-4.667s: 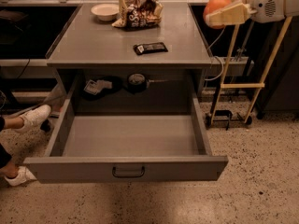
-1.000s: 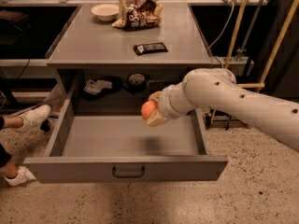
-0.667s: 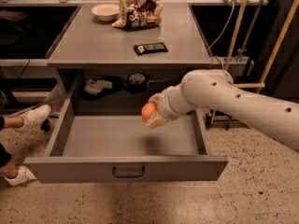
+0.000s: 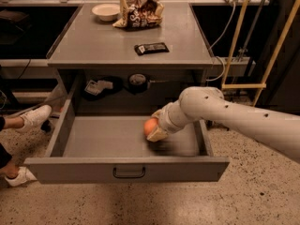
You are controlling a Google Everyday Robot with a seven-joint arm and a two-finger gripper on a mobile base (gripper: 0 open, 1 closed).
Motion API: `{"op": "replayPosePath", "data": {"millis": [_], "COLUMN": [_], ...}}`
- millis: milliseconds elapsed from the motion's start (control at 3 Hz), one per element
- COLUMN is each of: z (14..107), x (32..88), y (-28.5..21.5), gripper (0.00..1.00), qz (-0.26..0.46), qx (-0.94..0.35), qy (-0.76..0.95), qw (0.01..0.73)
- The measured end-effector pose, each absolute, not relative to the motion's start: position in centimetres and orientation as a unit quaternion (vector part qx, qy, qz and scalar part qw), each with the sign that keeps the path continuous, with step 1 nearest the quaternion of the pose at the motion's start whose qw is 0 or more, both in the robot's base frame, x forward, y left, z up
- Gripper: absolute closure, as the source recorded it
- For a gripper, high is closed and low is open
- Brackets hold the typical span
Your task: Place orange into top drawer
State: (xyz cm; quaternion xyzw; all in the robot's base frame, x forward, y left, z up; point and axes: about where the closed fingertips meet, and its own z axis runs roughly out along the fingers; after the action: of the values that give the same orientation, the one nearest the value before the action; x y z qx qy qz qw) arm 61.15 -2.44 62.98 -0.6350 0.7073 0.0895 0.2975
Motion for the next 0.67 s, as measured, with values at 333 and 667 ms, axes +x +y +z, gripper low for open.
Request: {"op": "replayPosePath", "data": {"millis": [333,667], "z": [61.78,61.78], "x": [61.11,61.11], "y": [-2.29,-2.29], "gripper": [0.98,0.76], "qz": [0.098,0.098], "qx": [-0.633,-0.633], "qy": [0.711,0.711], "qw": [0.289,0.289]}}
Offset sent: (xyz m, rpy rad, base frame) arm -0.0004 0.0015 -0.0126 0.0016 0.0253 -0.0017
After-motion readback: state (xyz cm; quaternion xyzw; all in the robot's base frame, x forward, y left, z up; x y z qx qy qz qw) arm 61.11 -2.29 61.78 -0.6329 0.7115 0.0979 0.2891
